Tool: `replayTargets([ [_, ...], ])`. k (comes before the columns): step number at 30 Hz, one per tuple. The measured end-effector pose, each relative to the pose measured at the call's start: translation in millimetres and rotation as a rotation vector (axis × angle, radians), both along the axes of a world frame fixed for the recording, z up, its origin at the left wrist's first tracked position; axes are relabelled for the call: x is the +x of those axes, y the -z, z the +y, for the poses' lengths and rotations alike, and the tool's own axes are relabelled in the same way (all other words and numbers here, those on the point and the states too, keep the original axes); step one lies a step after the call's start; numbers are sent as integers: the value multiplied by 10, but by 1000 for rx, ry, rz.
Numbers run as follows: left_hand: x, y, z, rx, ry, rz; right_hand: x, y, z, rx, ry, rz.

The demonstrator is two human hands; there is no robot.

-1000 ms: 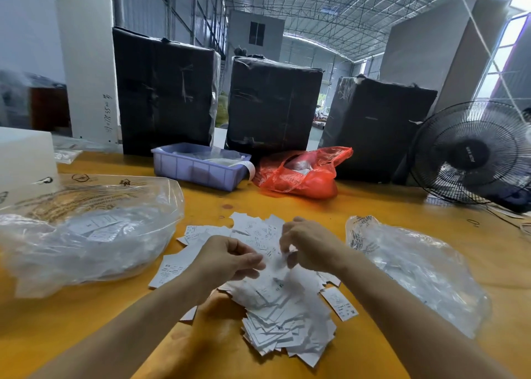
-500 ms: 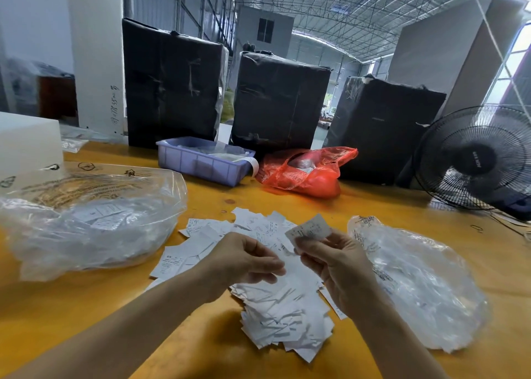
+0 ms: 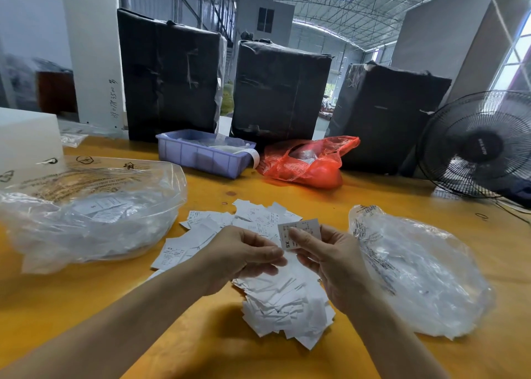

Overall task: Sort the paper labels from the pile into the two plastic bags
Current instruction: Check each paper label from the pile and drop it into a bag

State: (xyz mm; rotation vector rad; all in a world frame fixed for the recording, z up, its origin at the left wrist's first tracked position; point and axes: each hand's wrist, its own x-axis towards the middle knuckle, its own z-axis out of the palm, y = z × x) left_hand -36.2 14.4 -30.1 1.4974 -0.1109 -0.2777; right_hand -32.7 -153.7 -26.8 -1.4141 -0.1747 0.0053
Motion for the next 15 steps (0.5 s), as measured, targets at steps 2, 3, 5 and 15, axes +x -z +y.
replayTargets([
  [2,0,1,-3,-6,2,5,-8,15,12,-28,28,-37],
  [3,1,2,-4,-7,1,7,-11,18,14,-37,39,-53],
  [5,-2,3,-8,-3,-4,10,-17,25,16,-60,51,-78],
  [15,11,18,-16,-25,-74,38,-19,26,25,-58,118,-163],
])
